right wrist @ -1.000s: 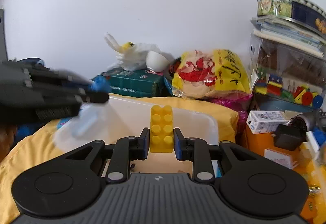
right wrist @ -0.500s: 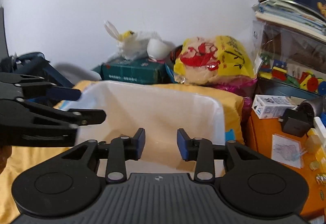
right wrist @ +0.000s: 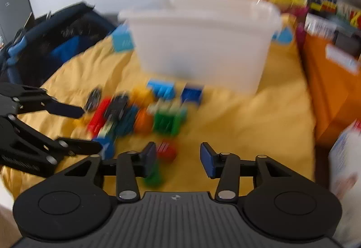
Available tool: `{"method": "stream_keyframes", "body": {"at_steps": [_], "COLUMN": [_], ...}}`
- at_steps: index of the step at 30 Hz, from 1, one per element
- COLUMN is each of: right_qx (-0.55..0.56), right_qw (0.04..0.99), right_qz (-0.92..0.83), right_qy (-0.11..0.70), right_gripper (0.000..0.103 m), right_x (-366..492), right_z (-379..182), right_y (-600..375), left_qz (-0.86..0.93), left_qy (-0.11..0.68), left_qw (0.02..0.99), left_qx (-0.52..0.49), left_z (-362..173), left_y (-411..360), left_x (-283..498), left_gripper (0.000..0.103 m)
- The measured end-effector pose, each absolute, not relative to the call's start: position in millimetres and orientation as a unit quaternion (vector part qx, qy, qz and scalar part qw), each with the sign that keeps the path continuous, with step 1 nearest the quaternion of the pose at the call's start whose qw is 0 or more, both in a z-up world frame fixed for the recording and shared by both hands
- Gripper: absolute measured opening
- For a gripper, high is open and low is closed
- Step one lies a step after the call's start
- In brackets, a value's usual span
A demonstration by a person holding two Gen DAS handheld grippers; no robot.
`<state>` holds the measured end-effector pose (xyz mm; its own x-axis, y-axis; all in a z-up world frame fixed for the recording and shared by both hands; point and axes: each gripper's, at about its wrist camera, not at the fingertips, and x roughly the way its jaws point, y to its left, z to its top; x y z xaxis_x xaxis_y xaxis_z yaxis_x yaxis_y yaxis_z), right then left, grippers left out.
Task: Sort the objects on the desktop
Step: 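Move both open grippers back over the toy pile, then grasp the green brick with the right gripper while the left grasps the blue airplane disc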
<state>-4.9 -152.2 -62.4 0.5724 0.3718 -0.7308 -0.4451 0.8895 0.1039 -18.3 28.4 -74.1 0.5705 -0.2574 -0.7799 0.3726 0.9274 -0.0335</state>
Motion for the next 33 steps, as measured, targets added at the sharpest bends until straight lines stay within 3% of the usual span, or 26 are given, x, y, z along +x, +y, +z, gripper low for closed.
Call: {"method": "stream_keyframes", "body": {"at_steps": [4, 6, 12, 14, 19, 24, 27, 28, 29, 33], "right_qx": [-0.060, -0.064, -0.086, -0.084, -0.089, -0.089, -0.084, -0.084, -0.084, -0.085], "right_qw": [0.873, 0.869, 0.861, 0.861, 0.866, 0.866, 0.865, 0.866, 0.866, 0.866], "right_qz": [0.253, 0.256, 0.253, 0.251, 0.244, 0.232, 0.230, 0.230, 0.230, 0.230], "right_qy": [0.412, 0.418, 0.434, 0.434, 0.428, 0.434, 0.437, 0.437, 0.437, 0.436], "right_gripper": [0.043, 0.040, 0.025, 0.024, 0.024, 0.024, 0.024, 0.024, 0.025, 0.025], "right_x": [-11, -8, -15, -18, -27, -29, -28, -28, -28, -29], "right_z": [-76, -81, -95, -94, -87, -88, -91, -91, -91, -90], "right_y": [-137, -131, -127, -129, -136, -141, -143, -144, -144, -144], "left_qz": [-0.171, -0.172, -0.171, -0.175, -0.219, -0.238, -0.229, -0.217, -0.203, -0.198], "left_qy": [0.443, 0.450, 0.446, 0.453, 0.487, 0.499, 0.485, 0.476, 0.465, 0.437], "left_qw": [0.879, 0.877, 0.879, 0.874, 0.831, 0.823, 0.841, 0.851, 0.861, 0.872], "left_qx": [0.031, 0.004, -0.009, -0.029, -0.156, -0.133, -0.073, -0.041, -0.005, 0.102], "left_z": [-87, -92, -101, -100, -101, -108, -99, -94, -89, -74], "left_y": [38, 43, 43, 44, 56, 43, 35, 31, 26, 10], "left_x": [-18, -11, -5, -5, -8, -13, -17, -20, -23, -38], "left_gripper": [0.070, 0.064, 0.032, 0.012, 0.011, 0.015, 0.029, 0.046, 0.054, 0.055]}}
